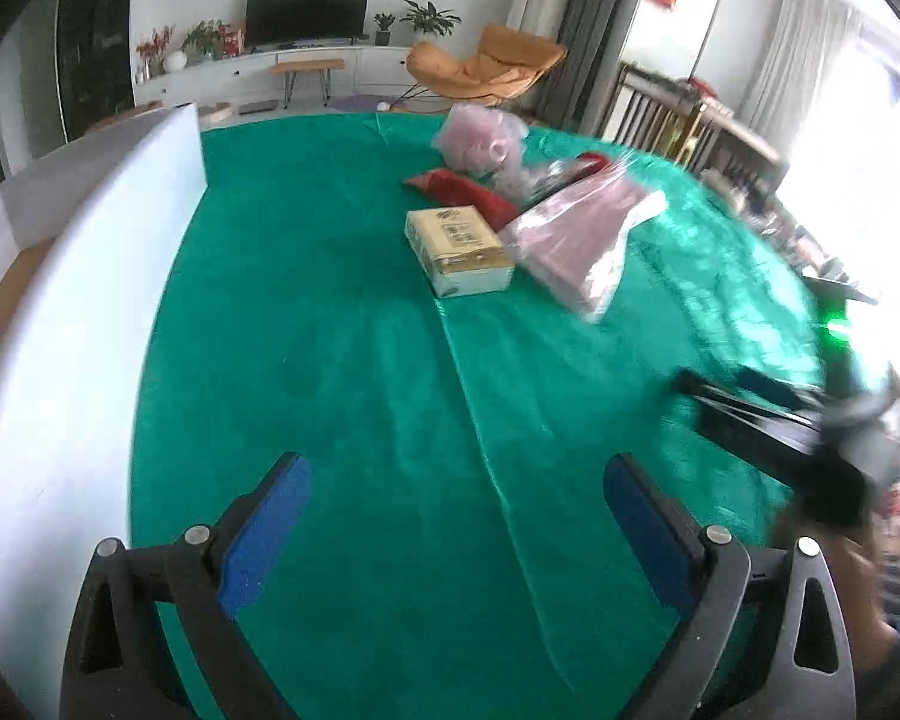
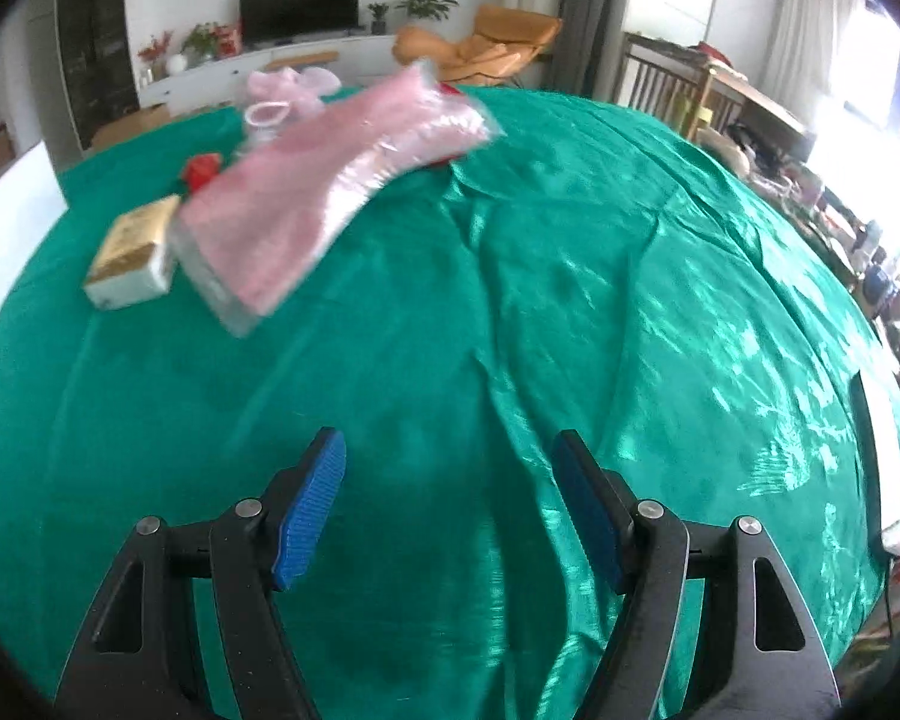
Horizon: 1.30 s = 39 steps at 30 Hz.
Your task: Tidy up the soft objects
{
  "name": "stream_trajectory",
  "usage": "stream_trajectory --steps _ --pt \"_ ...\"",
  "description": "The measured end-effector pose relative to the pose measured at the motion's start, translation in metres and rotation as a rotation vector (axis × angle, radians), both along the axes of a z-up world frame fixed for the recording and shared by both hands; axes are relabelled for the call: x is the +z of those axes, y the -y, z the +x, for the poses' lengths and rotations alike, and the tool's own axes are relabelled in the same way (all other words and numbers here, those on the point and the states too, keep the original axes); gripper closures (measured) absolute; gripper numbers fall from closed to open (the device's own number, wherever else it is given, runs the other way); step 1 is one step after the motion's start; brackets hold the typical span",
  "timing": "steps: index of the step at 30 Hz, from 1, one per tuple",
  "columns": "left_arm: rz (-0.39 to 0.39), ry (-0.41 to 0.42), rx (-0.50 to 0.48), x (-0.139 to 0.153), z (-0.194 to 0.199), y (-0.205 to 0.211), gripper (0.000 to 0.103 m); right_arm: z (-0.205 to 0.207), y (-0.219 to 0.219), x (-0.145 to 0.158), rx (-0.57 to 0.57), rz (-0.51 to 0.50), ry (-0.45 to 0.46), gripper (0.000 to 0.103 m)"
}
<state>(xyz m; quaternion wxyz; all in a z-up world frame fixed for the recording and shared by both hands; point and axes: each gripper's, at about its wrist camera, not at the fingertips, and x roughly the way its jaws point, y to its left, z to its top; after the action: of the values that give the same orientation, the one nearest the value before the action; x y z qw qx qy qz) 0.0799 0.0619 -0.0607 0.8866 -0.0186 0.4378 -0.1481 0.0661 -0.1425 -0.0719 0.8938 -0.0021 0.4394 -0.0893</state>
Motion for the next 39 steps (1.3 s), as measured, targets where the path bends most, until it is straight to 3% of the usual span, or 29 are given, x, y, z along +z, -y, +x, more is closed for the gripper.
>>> stream_trajectory --steps 4,9,10,14,39 --pt "0.104 0.021 0.068 -0.024 0.045 0.008 0.006 -0.001 0.019 0.000 -0.021 0.073 -0.001 0.022" --pt "0.080 -0.047 0.124 -0.054 0.067 0.002 0.006 -0.010 0.023 -0.002 -0.013 0.074 -0.003 0.019" --pt "0.092 -0.007 0.123 -0.055 0.064 0.004 0.003 -0.011 0.021 -0.001 -0.011 0.073 -0.004 0.019" --pt "0.163 -0.004 0.108 -0.060 0.062 0.012 0.000 -0.017 0.015 0.001 -0.009 0.073 -0.004 0.018" --pt "0.158 -0.006 0.111 -0.062 0.065 0.010 0.000 -0.017 0.013 0.001 -0.006 0.072 -0.006 0.017"
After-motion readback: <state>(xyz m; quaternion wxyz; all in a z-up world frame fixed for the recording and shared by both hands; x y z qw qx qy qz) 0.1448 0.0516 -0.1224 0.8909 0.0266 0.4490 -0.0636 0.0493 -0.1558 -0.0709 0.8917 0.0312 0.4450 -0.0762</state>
